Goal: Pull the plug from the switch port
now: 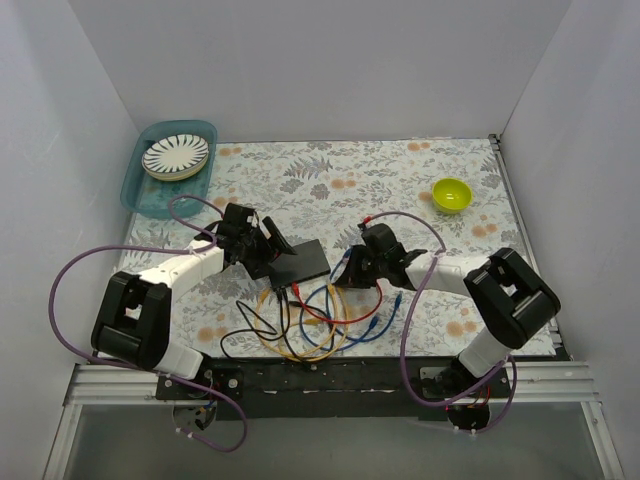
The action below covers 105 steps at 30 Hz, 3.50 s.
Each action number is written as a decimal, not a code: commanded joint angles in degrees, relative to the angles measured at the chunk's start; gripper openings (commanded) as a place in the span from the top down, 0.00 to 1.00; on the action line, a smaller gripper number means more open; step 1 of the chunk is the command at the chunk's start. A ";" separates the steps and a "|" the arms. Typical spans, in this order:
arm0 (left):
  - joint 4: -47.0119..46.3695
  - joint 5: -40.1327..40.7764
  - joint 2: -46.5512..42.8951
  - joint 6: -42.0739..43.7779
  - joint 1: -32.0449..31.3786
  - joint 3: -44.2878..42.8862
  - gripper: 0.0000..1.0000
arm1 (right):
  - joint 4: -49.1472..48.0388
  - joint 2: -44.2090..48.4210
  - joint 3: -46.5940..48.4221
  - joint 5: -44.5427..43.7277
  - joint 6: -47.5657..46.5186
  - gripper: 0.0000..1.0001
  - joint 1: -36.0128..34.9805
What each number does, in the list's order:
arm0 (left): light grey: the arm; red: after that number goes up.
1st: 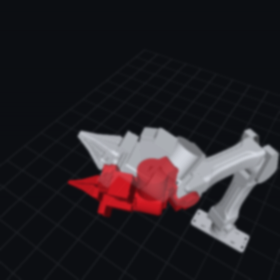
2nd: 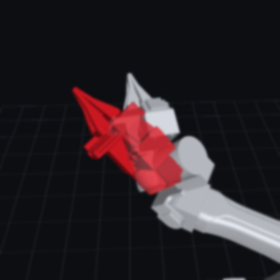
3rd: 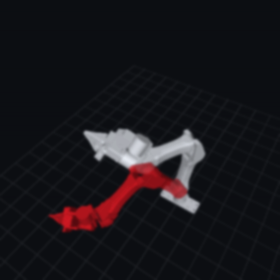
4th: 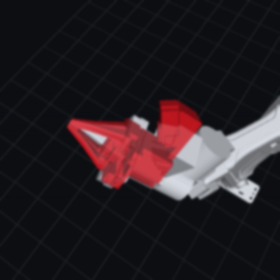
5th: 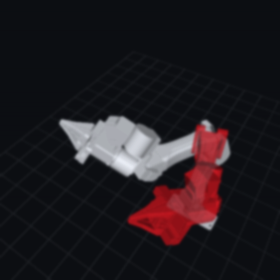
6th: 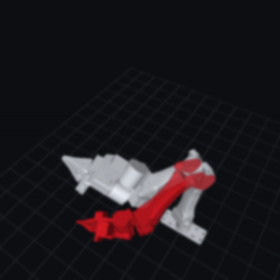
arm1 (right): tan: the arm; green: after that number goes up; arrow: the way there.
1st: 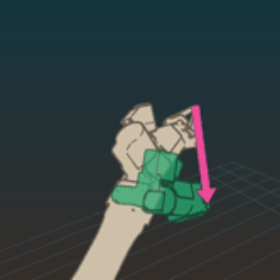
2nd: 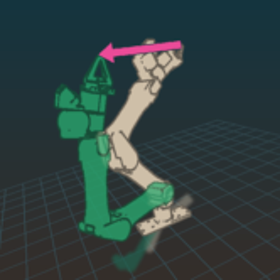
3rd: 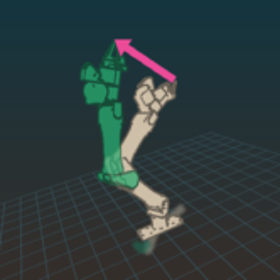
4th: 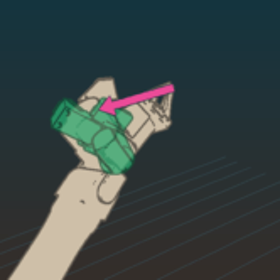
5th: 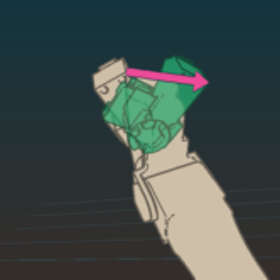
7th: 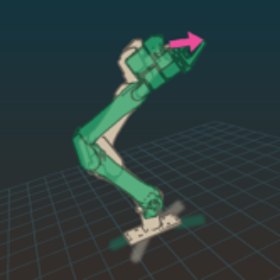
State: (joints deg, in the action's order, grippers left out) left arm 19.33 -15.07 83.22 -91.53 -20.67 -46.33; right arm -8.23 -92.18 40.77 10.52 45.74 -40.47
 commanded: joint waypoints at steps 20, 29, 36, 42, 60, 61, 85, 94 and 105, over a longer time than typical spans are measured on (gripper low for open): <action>7.56 4.87 -7.55 -3.04 7.22 0.27 0.26 | 21.66 -11.34 28.12 -10.88 -11.64 0.98 5.13; 9.58 3.21 -7.90 -3.92 7.31 5.09 0.39 | 23.44 -17.42 30.42 -6.93 -12.25 0.99 6.63; 13.17 4.87 -10.71 -3.13 7.22 7.04 0.62 | 20.44 -18.21 30.06 -3.41 -12.69 0.99 5.93; 12.75 6.46 -10.28 -3.48 7.22 7.04 0.62 | 19.57 -18.82 30.24 -1.65 -13.30 0.99 5.05; 3.43 -9.89 19.86 3.02 6.34 -14.66 0.73 | 18.34 -21.37 35.86 3.27 -12.78 0.99 4.61; 3.52 -10.67 20.83 3.02 6.34 -15.89 0.72 | 18.34 -21.55 36.21 3.62 -12.34 0.99 4.61; 7.91 0.66 17.16 -0.32 8.18 -26.10 0.16 | 15.96 -14.78 39.99 -0.08 -7.25 0.81 5.75; -5.08 -11.20 9.16 -4.88 10.03 -12.13 0.09 | -8.98 -22.95 35.43 23.47 7.34 0.96 6.63; -20.98 -17.10 1.86 -6.12 16.18 6.51 0.21 | -26.58 -27.79 24.89 26.74 20.97 0.99 8.04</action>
State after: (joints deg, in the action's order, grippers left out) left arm 7.40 -28.08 89.60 -96.23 -7.64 -43.83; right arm -26.35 -120.40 66.63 34.92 62.24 -33.08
